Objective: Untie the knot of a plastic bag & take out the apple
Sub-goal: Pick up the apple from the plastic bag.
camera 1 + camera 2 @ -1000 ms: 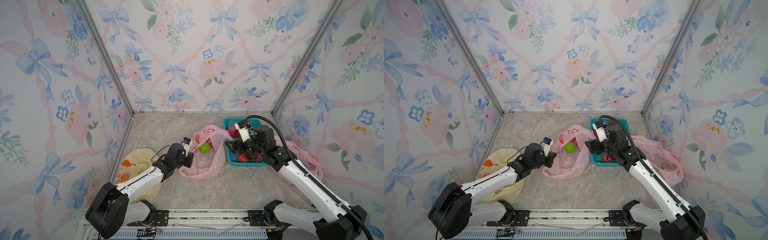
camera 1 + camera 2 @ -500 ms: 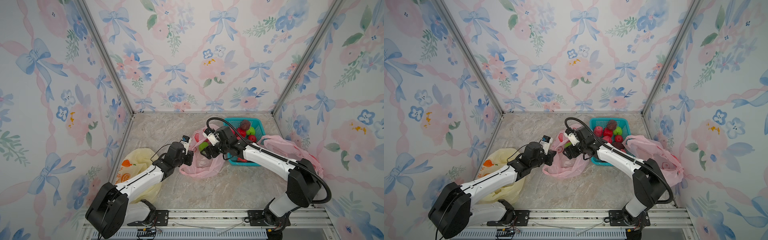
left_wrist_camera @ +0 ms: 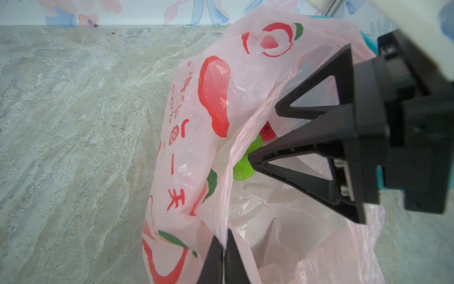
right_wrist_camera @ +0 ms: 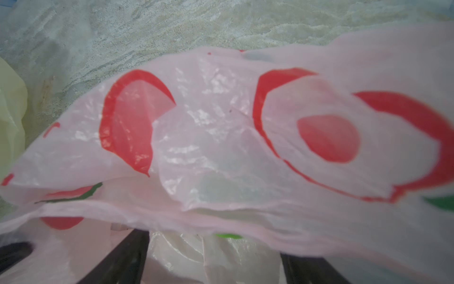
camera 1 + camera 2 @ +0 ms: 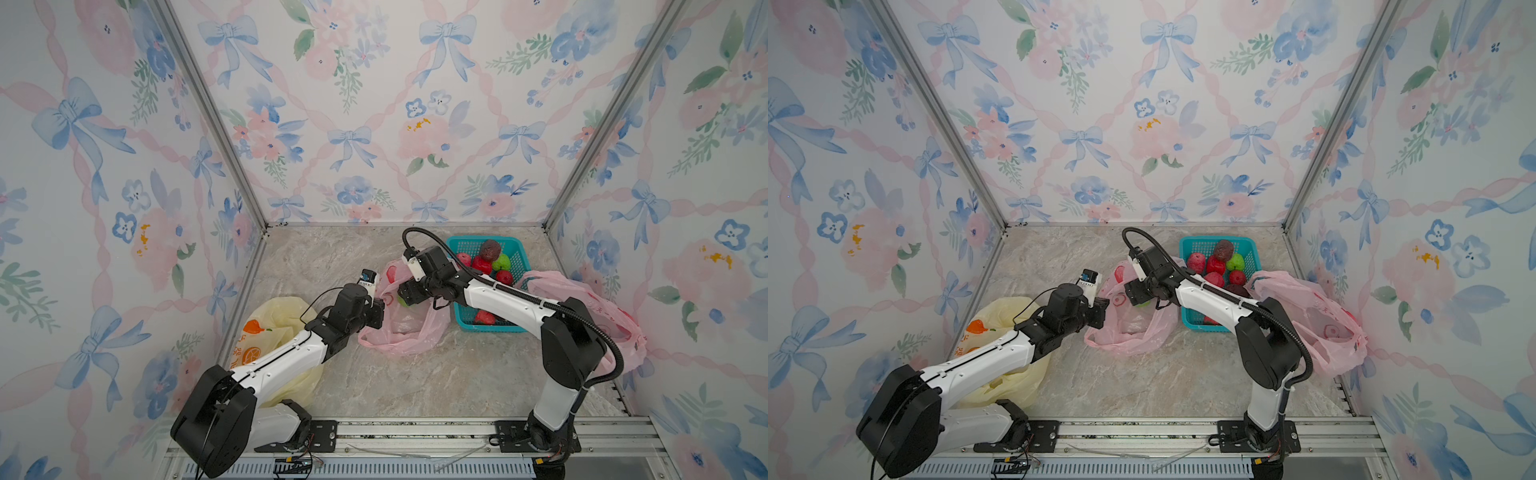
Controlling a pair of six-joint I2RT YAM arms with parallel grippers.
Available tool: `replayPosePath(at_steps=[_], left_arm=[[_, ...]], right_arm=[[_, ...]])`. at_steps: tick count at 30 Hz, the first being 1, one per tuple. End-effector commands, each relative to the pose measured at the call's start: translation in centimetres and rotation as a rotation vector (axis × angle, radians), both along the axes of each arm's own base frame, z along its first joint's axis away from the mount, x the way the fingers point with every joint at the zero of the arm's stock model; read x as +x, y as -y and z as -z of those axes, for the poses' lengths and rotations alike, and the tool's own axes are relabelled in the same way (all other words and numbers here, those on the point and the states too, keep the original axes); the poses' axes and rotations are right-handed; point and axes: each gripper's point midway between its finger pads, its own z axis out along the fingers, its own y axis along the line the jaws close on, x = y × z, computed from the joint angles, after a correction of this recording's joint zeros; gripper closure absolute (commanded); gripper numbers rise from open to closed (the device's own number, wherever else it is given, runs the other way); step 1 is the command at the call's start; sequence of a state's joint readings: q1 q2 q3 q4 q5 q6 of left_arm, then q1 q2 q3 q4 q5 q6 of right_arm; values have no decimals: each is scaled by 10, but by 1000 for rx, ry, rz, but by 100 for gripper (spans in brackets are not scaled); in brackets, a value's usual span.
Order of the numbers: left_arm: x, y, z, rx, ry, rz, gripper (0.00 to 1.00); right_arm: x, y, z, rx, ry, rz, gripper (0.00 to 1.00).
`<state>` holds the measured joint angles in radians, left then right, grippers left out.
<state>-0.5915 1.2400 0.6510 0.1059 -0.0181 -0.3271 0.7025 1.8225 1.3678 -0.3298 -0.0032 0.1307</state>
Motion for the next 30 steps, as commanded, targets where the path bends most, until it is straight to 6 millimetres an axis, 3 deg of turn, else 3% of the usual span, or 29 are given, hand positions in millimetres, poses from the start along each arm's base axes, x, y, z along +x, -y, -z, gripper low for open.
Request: replayPosePath(at_steps=[1,8,15,21,25,30], left_arm=[[2,2,-13,-28,29,-10,91],[2,8,-9,-34,0,7,92],[2,7,-7,-25,-11,3,93],[3,7,-5,-20,-17,3,93],[3,6,-7,-16,-7,-5,93],[5,1,-11,-2,10,-22,93]], right_arm=[[3,-5,4,-10,-9,18,17],[9,-11,29,-66,-36,32,17],[23,-3,44,-164,-10,89,17],[23,-10,57,-178,-33,74,20],[20,-13,63,-182,-61,67,27],[9,-14,50,-137,-70,38,50]])
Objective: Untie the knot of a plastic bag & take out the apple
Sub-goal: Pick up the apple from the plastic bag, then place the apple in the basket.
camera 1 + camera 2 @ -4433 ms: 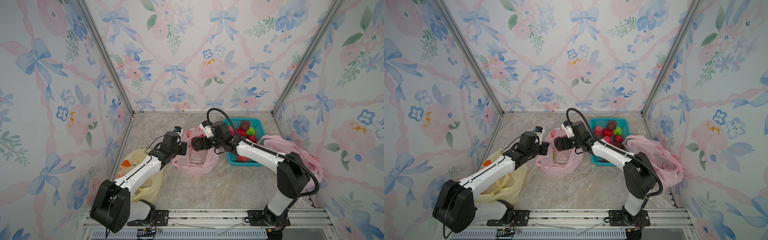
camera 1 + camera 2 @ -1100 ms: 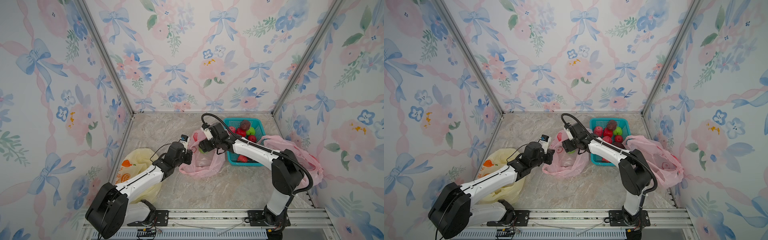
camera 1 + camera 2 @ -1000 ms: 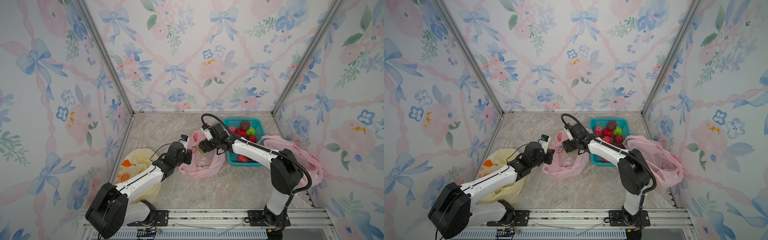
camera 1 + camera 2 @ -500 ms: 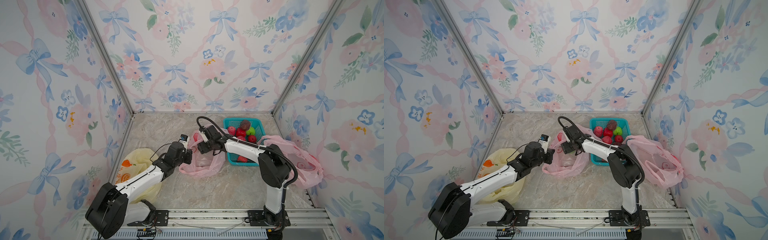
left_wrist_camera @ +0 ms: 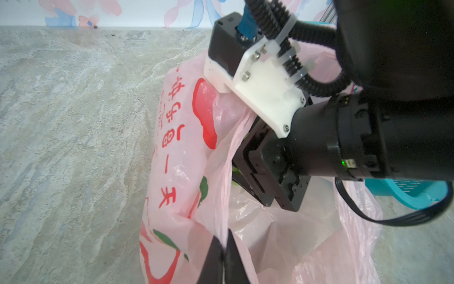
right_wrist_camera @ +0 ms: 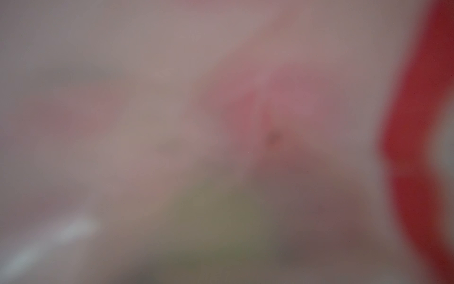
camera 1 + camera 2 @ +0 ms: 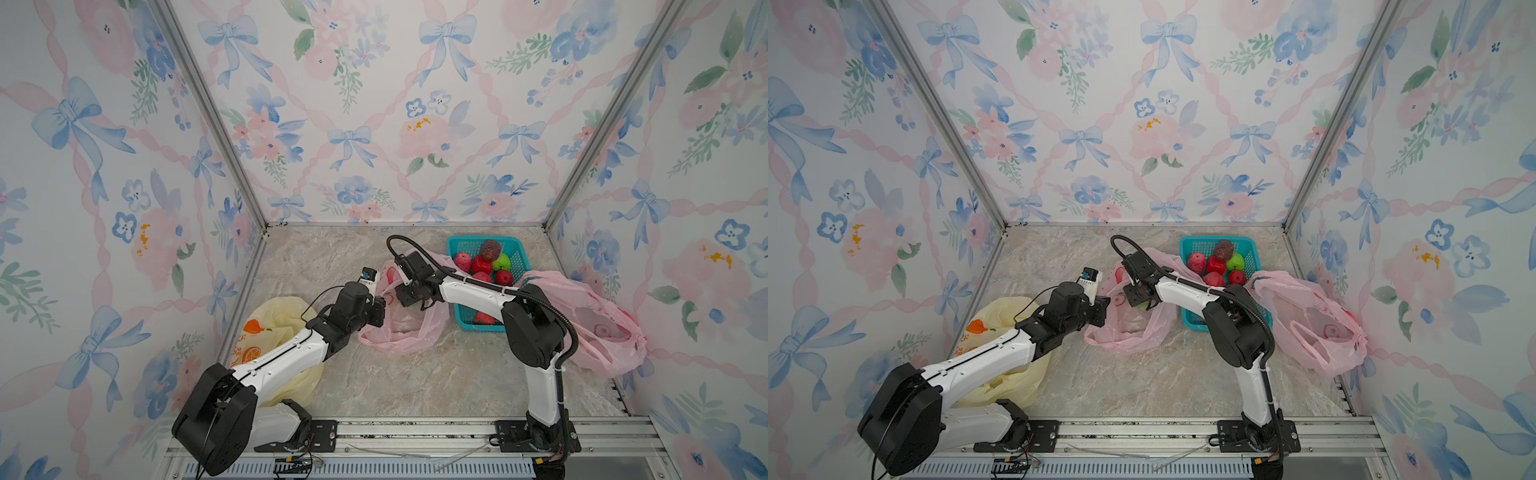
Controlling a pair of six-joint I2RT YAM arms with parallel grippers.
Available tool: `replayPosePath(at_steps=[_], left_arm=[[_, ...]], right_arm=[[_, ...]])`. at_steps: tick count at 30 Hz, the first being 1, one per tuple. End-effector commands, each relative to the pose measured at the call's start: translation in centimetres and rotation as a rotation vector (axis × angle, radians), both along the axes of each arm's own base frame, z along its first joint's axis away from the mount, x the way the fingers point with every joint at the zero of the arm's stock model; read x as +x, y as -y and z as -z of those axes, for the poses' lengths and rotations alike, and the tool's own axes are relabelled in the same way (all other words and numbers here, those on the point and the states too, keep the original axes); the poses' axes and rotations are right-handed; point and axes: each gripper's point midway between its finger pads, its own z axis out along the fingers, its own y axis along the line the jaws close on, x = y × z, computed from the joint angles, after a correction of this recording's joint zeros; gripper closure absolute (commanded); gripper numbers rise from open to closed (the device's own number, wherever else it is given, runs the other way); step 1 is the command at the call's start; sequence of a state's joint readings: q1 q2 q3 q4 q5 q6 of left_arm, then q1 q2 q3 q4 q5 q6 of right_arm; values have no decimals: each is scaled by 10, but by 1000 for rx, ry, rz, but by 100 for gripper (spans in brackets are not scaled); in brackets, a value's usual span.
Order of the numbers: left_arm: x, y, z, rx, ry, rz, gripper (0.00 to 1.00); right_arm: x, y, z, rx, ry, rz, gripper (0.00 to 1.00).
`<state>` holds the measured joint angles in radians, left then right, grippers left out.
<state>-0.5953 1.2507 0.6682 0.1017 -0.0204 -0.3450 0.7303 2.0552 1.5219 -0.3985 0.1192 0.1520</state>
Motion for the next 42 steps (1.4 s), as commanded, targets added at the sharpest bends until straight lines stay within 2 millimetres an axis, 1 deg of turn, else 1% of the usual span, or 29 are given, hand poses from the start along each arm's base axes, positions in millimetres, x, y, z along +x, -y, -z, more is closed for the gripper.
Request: replayPosePath(at_steps=[1,4,5,6,8,10,12,14,15,16,17,18,19,20,22,24,27,30,32,37,42], left_arm=[[2,-2,-8,13,16,-17,93],[3,-4,-10,16,21,-25,93],[4,-5,-10,19,22,-30,93],[4,-5,-10,21,23,-34,93],[5,-6,-11,23,24,-38,93],[5,-7,-13,22,30,-42,93],[5,-8,-15,21,35,-45,93],[5,-9,-15,22,34,-51,93],[5,-10,-16,23,35,-55,93],[4,-11,-16,23,37,-61,93],[4,-12,-15,26,36,-67,93],[4,-14,-15,28,36,-75,93],[4,-15,-15,30,39,-78,93],[4,-16,-15,32,38,-86,93],[3,-19,-15,33,34,-97,93],[1,-20,-14,31,33,-102,93],[-1,-23,-13,28,30,-111,93],[-4,-27,-11,33,20,-120,93],[-5,-28,-11,36,17,-125,93],[-9,-33,-12,40,7,-140,92],[-13,-37,-16,35,0,-152,92]], right_arm=[[-16,-6,-19,49,-15,-34,51],[-30,-16,-53,197,-27,-103,53],[-38,-22,-70,275,-42,-142,53],[-44,-24,-83,340,-56,-159,53],[-54,-23,-114,465,-73,-193,54],[-60,-16,-143,571,-91,-209,55],[-65,-5,-173,671,-92,-224,55],[-61,16,-195,724,-50,-192,55],[-56,32,-204,731,-17,-161,55],[-49,52,-211,726,25,-109,55],[-41,72,-214,703,64,-52,55],[-35,93,-214,663,100,9,54],[-25,123,-213,610,141,95,54],[-20,144,-209,562,165,158,54],[-12,195,-196,429,204,307,54],[-8,232,-180,321,209,411,54],[-6,272,-153,179,194,520,54],[-2,295,-130,113,166,584,54],[1,304,-119,94,153,607,53],[5,319,-108,19,150,641,51],[10,328,-85,-42,100,653,51]])
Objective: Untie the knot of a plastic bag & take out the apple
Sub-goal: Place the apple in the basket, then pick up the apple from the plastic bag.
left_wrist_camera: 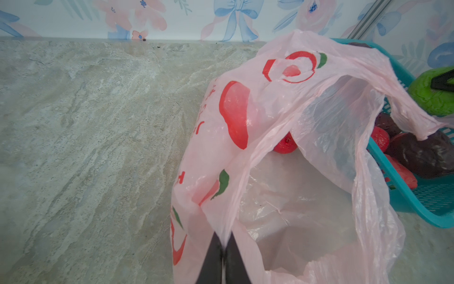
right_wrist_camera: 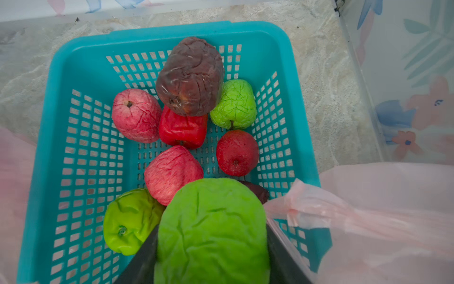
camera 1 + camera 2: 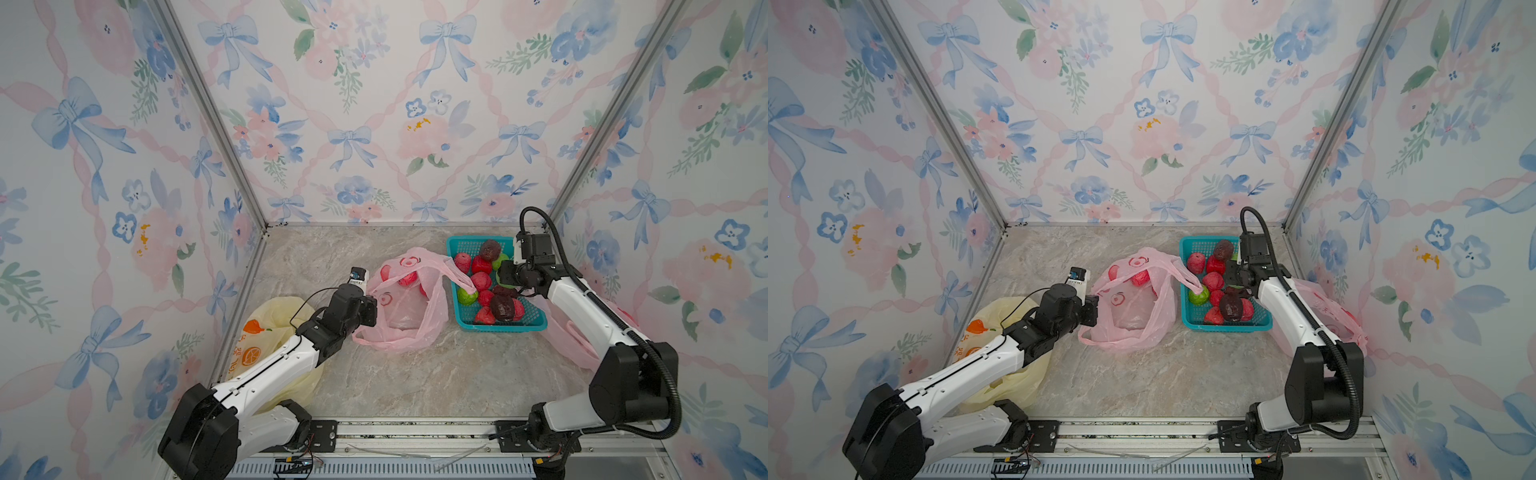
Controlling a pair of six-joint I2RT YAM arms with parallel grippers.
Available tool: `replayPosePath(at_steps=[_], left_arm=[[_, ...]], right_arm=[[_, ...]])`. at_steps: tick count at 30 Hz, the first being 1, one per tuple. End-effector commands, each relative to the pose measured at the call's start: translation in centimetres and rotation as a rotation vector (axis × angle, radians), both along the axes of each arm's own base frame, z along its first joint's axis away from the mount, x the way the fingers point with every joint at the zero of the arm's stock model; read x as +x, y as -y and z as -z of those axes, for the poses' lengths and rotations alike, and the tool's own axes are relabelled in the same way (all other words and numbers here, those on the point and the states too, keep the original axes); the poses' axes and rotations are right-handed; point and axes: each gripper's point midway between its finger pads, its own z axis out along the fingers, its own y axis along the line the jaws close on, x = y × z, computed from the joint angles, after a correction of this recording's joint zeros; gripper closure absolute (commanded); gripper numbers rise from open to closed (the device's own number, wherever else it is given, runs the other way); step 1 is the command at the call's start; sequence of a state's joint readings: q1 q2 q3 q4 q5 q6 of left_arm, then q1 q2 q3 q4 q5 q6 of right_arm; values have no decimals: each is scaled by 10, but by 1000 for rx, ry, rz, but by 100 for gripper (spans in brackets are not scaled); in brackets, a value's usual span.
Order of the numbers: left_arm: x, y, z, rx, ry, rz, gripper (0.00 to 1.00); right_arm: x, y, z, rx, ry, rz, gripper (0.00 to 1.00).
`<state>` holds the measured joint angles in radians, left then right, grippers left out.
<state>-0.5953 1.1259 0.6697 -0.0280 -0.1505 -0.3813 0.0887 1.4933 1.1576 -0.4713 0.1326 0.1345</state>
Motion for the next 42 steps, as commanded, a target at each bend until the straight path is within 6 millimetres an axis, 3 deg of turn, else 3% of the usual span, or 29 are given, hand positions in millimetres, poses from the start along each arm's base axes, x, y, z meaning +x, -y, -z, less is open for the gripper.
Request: replayPosePath(at_steps=[1,5,9,13,17,19,21,24,25,27,30,33,37,42], left_arm=[[-6,-5,2,-1,-20,-21,92],[-8,-5,1,-7,-21,-20,92],[-10,-6,4,-7,-27,-19,92],[-11,-4,3,-14,-28,-12,92],[-10,0,-4,-26,-14,-1,95],[-8,2,-11,-32,1,4,98],[-6,7,-23,-42,27,16,100],[-5,17,-37,-50,65,54,100],[-1,23,-54,-69,100,66,100],[0,27,-54,-68,101,76,100],[2,32,-45,-61,75,83,100],[4,35,-42,-65,64,84,100],[7,38,-52,-77,80,86,100],[7,41,-53,-81,79,102,100]], right_arm=[[3,14,16,-61,-54,23,51],[8,15,32,-66,-94,27,47],[12,10,31,-49,-102,3,31],[12,2,10,-21,-49,-22,18],[9,-22,-23,16,45,-110,16],[2,-56,-43,49,109,-239,17],[-13,-109,-65,99,168,-444,20],[-52,-189,-88,210,227,-763,23],[-68,-213,-95,263,239,-863,26],[-89,-246,-99,327,232,-975,35],[-105,-279,-86,388,172,-1063,38],[-105,-299,-59,380,104,-1078,38],[-88,-317,-23,317,42,-1056,38],[-45,-333,18,145,27,-985,37]])
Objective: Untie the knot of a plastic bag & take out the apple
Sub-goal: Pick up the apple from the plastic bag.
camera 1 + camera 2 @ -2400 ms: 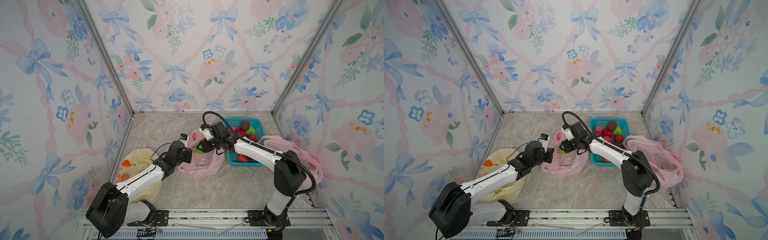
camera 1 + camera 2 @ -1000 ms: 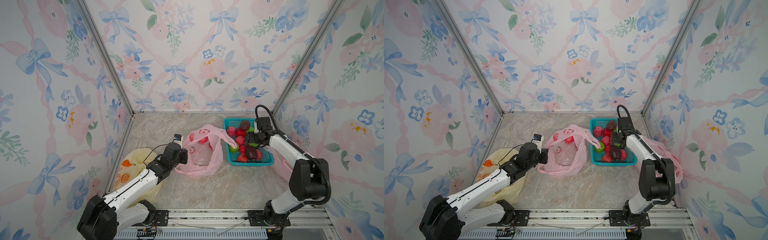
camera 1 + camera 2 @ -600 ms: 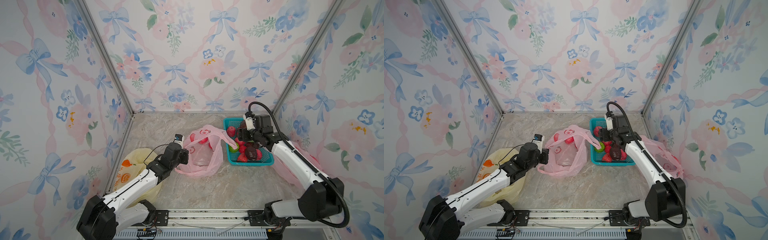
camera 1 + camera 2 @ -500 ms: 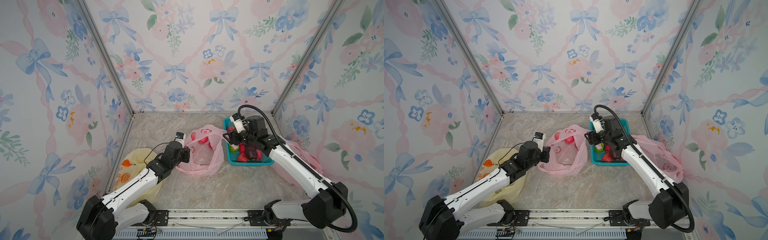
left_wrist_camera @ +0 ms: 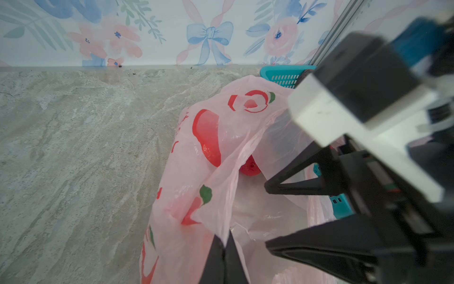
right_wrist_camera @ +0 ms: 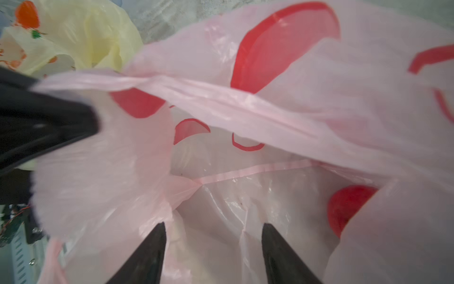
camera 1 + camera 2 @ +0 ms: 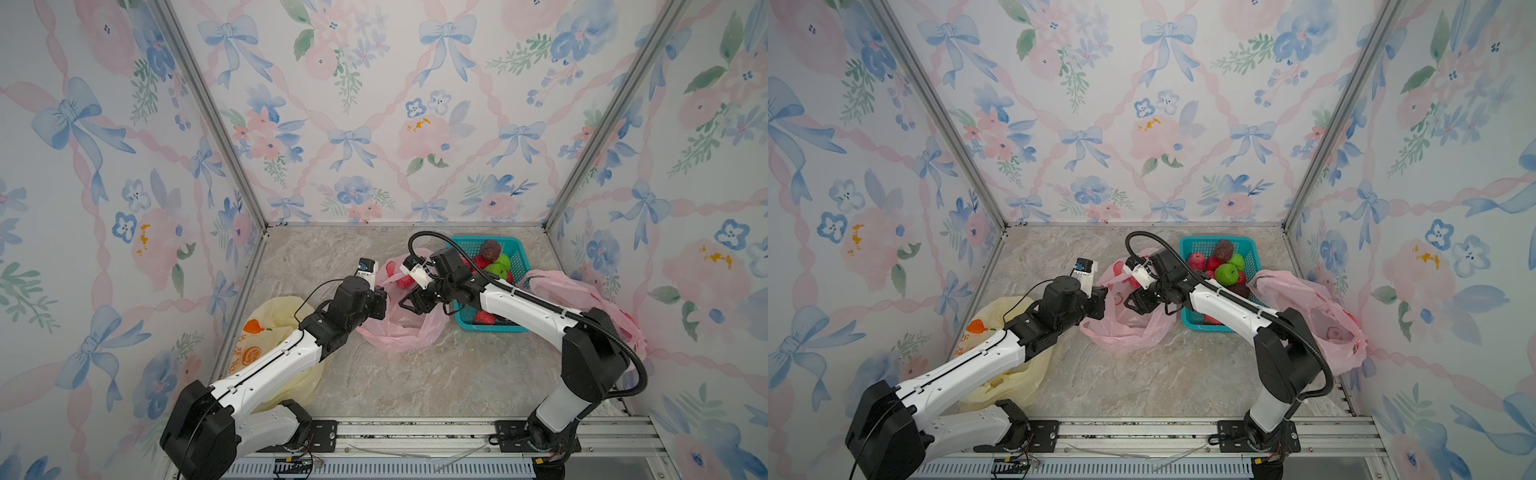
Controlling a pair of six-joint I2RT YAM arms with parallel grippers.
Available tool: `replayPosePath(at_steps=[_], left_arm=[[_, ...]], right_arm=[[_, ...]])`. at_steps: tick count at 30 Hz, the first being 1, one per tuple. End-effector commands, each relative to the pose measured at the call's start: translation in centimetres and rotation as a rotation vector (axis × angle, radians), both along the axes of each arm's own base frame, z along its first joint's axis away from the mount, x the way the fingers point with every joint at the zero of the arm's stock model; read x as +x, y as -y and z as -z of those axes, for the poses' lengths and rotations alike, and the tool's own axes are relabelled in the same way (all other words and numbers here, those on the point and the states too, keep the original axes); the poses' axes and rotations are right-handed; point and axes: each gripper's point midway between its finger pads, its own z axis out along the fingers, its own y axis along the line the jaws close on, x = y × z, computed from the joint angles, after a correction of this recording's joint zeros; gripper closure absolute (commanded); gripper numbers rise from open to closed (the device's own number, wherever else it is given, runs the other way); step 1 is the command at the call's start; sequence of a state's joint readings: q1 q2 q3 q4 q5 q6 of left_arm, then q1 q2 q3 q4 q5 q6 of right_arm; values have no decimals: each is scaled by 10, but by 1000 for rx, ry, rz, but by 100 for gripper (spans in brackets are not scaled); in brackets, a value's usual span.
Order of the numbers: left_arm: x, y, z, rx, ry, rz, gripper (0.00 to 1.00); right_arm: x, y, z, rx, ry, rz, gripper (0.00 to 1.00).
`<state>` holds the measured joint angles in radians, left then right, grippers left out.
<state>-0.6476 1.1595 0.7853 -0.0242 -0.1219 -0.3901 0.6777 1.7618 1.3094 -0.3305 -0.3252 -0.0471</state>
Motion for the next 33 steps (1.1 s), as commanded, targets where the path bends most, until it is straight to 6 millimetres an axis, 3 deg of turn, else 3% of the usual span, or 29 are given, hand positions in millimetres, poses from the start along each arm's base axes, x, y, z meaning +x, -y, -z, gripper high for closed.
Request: replayPosePath(at_steps=[1,9,14,24,33], left_arm=[[1,8,-11,-12,20,31,100],[-2,19,-8,-27,7,90,100],[-3,27,-4,-31,-18,131,100],[-4,31,0,-33,-33,147,100],[-3,24,1,-19,-29,123,100]], right_arm=[[35,-11,-1,-67,120,56,37],[103,-9,20,-167,251,228,23],[125,-2,27,-175,258,293,19],[154,-8,64,-162,129,303,16],[153,-6,72,-180,96,318,17]])
